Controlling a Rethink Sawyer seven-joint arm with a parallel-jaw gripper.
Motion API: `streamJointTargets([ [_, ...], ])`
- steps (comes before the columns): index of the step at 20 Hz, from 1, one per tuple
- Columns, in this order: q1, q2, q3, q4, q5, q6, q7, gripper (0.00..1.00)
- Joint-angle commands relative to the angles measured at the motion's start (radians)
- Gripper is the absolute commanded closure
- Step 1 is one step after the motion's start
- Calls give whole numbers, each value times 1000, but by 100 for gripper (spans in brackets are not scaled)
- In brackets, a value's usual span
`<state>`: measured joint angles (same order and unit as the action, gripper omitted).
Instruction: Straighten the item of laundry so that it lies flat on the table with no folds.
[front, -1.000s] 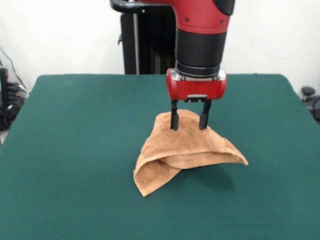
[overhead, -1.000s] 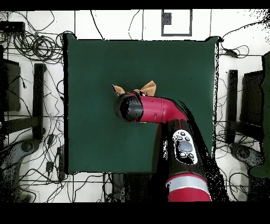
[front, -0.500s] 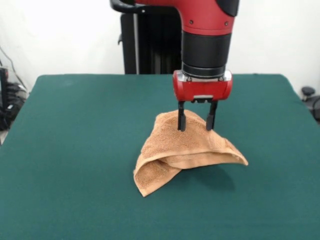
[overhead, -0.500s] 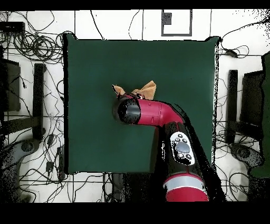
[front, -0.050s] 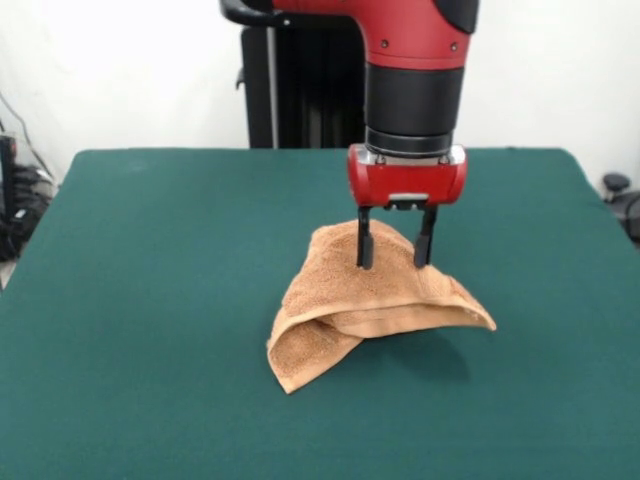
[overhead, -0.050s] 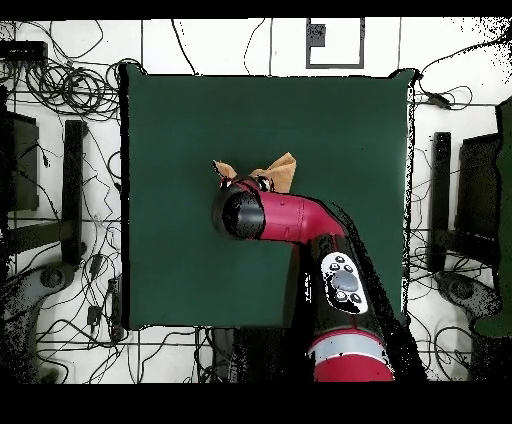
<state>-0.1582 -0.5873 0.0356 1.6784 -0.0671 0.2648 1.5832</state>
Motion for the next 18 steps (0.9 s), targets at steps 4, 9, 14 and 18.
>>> streamJointTargets([
  [4,48,24,62,59,52,-2,215,100],
  [9,55,3,49,53,56,61,202,100],
  [14,55,-4,47,63,58,63,201,100],
  [18,59,0,39,57,55,61,198,100],
])
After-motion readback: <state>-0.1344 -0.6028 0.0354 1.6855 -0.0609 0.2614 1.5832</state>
